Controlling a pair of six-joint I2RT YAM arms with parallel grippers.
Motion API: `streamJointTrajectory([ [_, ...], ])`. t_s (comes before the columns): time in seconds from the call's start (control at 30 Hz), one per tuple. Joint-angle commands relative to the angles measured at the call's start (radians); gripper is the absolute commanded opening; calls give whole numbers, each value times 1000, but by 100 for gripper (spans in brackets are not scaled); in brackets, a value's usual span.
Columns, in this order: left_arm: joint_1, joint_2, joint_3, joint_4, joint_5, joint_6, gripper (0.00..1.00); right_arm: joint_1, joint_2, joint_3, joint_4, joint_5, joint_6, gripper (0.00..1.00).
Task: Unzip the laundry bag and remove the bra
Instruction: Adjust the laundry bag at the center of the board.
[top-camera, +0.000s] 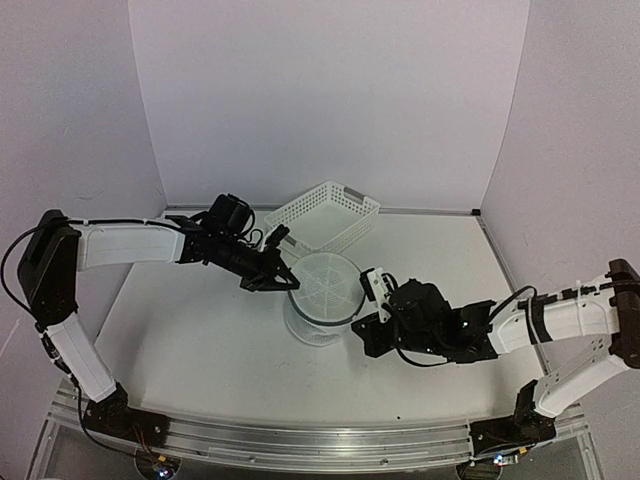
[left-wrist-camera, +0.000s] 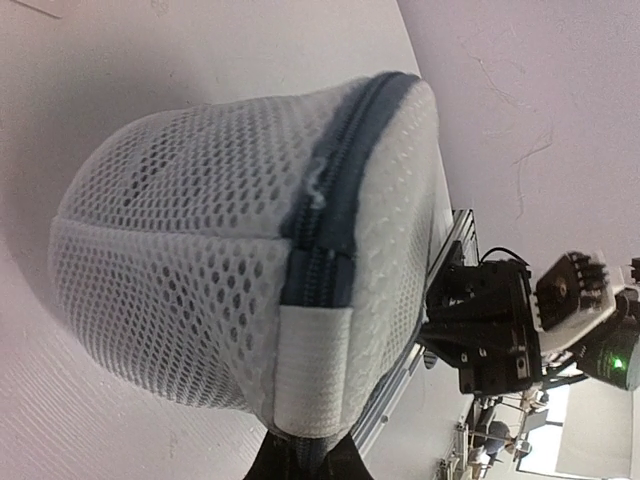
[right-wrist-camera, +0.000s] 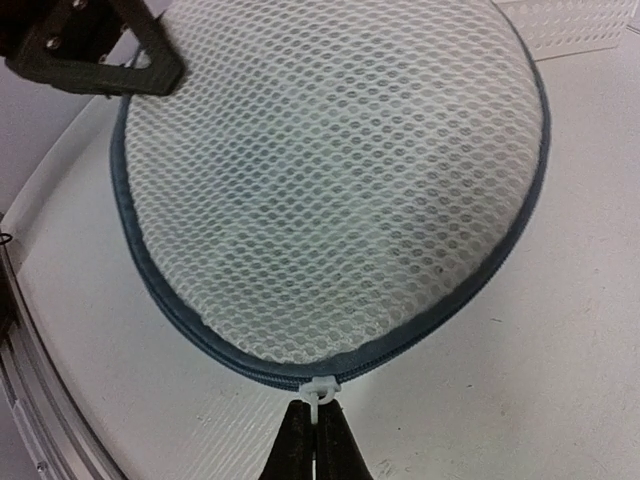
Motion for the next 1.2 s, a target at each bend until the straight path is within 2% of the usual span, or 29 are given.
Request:
streamJointTrajectory([
  [0.0,20,42,134,-61,-105,66,2,48,2,33,53,9,54,0],
  [0.1,31,59,178,-94,-154,82,9,63,49,63,69,9,92,0],
  [0.23,40,54,224,-142,-235,90,30,70,119,116,85,-6,140,0],
  [0.3,46,39,233,-163,-281,91,44,70,152,143,94,-19,160,0],
  [0.37,49,17,233,-183,-329,91,52,72,183,171,101,-31,177,0],
  [0.53,51,-70,192,-218,-404,69,65,72,250,245,109,-37,208,0],
  [0.77,51,-200,47,-190,-303,-18,72,72,337,359,115,-69,216,0],
  [0.93,51,-248,-89,-63,-166,-117,72,72,369,408,123,-83,215,0],
  [1.17,51,-251,-262,166,-47,-270,73,72,382,434,129,-108,200,0],
])
